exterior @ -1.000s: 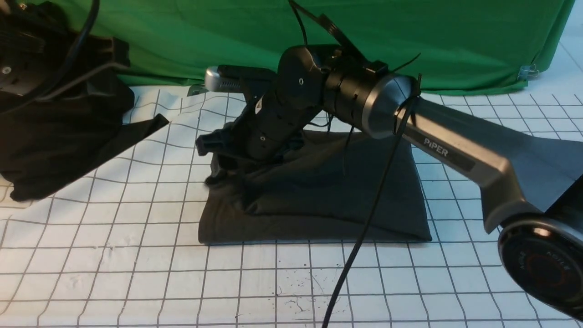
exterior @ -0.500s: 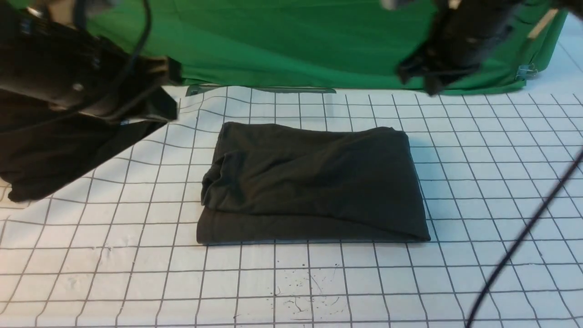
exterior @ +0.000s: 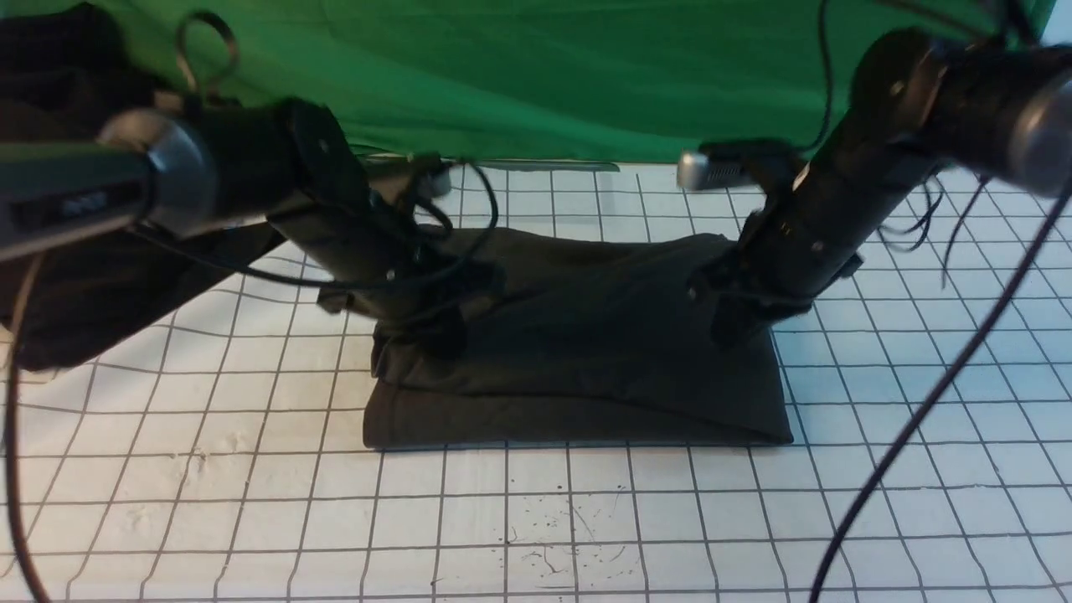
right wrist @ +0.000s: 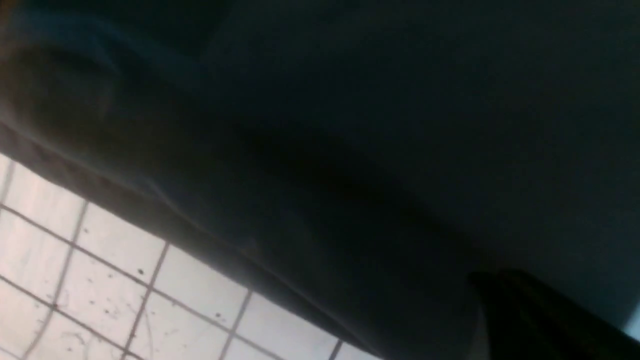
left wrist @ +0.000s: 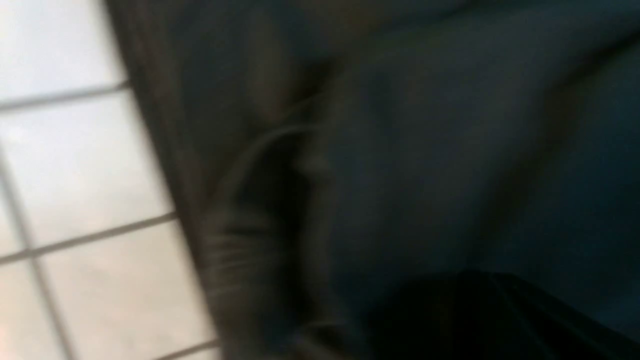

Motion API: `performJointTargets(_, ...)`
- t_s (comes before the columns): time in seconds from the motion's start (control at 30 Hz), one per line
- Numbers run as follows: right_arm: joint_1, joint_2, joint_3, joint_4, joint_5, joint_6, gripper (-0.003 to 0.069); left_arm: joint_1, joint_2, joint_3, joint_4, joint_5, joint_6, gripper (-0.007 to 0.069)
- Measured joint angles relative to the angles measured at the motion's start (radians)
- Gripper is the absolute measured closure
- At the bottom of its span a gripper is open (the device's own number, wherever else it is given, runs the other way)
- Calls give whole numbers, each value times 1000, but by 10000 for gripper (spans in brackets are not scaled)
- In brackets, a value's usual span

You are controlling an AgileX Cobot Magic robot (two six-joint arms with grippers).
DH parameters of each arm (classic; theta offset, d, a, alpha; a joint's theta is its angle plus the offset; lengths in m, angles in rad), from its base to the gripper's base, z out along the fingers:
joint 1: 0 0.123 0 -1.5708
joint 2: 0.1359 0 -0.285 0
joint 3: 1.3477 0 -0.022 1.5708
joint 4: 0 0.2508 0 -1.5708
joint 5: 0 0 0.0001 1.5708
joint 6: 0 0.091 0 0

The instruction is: Fold a long-sleeved shirt over a white checkered tablecloth.

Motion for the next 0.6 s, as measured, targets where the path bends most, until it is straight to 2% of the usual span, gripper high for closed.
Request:
performJointTargets(0.13,2,79,1,-42,10,17,662,-3,35,-14,126,3,-146,624)
performJointTargets(0.3,2,22,3,-62,23,18,662,-8,-37,-8,200,29,-169,624)
performJointTargets(0.47,2,-222,4,-139,28,52,662,-1,-270,-7,261,92,-169,624)
performJointTargets(0.6,2,-537,13,-198,-21,78,662,-1,-555,35,321,112,-176,624)
